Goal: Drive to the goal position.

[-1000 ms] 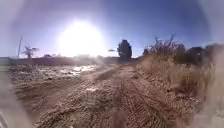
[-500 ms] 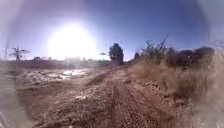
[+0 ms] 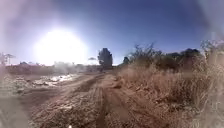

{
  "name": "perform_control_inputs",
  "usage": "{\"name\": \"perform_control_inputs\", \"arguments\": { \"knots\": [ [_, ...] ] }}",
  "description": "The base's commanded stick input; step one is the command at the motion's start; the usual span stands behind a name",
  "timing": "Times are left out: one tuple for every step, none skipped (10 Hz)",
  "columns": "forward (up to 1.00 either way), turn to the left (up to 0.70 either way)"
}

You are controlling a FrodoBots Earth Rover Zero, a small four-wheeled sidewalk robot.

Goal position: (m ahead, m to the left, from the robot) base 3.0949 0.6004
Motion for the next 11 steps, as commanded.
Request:
{"name": "perform_control_inputs", "arguments": {
  "knots": [
    [0.50, 0.00],
    [0.50, 0.00],
    [0.50, 0.00],
    [0.50, 0.00],
    [0.50, 0.00],
    [0.50, -0.11],
    [0.50, -0.34],
    [0.50, -0.26],
    [0.50, -0.08],
    [0.50, 0.00],
    [0.50, 0.00]
  ]
}}
